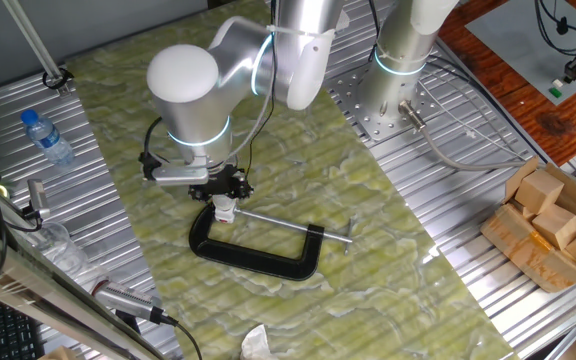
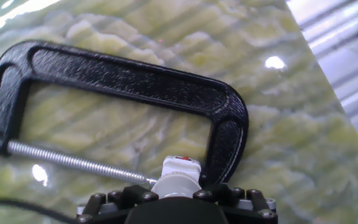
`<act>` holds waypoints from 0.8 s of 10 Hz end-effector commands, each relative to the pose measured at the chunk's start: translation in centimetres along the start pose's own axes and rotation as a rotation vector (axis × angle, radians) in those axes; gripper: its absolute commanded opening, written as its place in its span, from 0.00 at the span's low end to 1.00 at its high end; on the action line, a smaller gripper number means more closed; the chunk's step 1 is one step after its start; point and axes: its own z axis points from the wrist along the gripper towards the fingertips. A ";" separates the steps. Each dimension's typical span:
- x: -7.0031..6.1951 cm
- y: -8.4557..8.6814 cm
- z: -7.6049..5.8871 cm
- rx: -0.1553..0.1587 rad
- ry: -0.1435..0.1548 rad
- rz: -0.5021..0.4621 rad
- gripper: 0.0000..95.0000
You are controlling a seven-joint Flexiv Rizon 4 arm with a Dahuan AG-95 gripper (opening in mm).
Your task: Take out the light bulb by rotating it
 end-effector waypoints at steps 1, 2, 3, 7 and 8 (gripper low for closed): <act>0.0 -0.1 0.0 -0.009 -0.008 0.331 0.80; 0.0 -0.1 0.0 -0.016 -0.010 0.433 0.60; 0.0 -0.1 0.0 -0.026 -0.013 0.533 0.60; 0.0 -0.1 0.0 -0.051 -0.018 0.723 0.60; 0.0 -0.1 0.0 -0.053 -0.019 0.737 0.60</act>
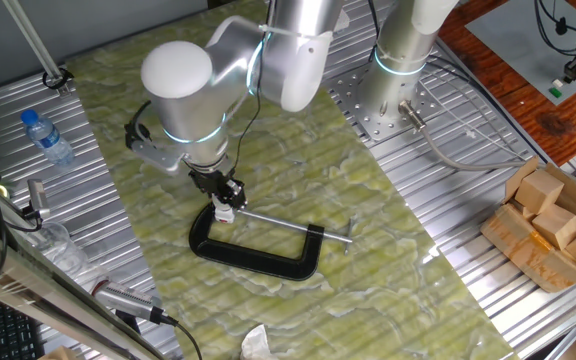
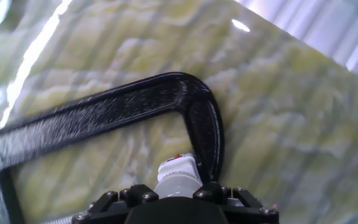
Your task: Take out the light bulb by rotating it
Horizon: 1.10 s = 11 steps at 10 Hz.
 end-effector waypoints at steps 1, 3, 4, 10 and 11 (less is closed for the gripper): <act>0.0 0.0 0.0 -0.021 -0.005 0.196 0.60; 0.1 0.0 0.0 -0.017 -0.006 0.212 0.40; 0.1 0.0 0.1 -0.016 -0.006 0.215 0.20; 0.1 -0.1 0.2 0.011 -0.004 0.153 0.00; 0.1 -0.1 0.1 0.010 -0.003 0.085 0.00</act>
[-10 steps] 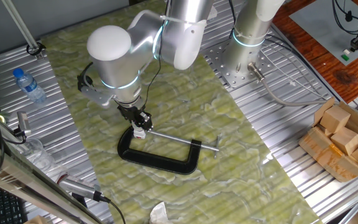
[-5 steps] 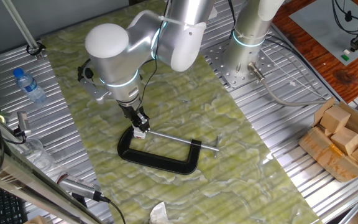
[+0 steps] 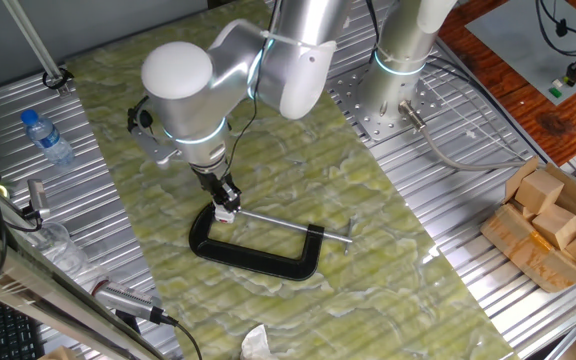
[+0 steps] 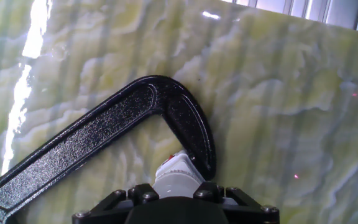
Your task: Take out the light bulb by rotating it
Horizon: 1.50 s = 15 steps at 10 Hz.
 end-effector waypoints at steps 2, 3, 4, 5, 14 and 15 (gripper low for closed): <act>0.0 0.0 0.0 -0.009 -0.004 -0.208 0.00; 0.0 0.0 0.0 -0.003 -0.001 -0.269 0.00; 0.0 0.0 0.0 0.002 0.003 -0.361 0.00; 0.0 0.0 -0.1 0.005 0.004 -0.433 0.00; 0.0 0.1 0.0 0.024 0.023 -0.889 0.00; 0.0 0.1 0.0 0.025 0.025 -0.921 0.00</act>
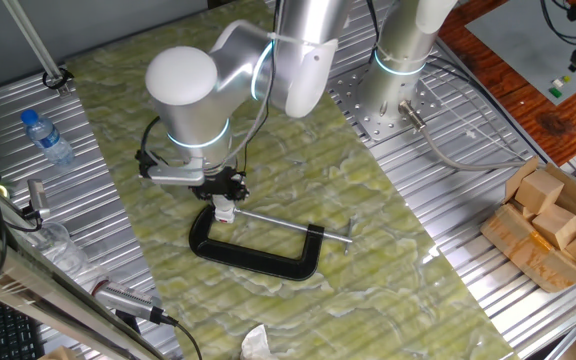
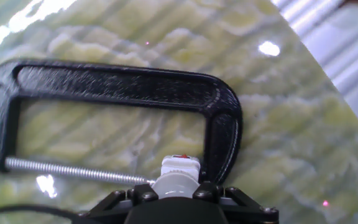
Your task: Take out the light bulb by rotating it
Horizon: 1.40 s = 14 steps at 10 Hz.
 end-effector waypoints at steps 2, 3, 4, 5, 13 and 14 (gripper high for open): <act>0.0 0.0 -0.1 0.006 0.014 -0.187 0.00; 0.0 0.0 -0.1 0.008 0.019 -0.214 0.00; 0.0 0.0 -0.1 0.008 0.020 -0.240 0.00; 0.0 0.0 -0.1 0.007 0.020 -0.258 0.00; 0.0 0.0 -0.1 0.010 0.023 -0.233 0.40; -0.1 -0.1 -0.2 0.009 0.021 -0.220 0.60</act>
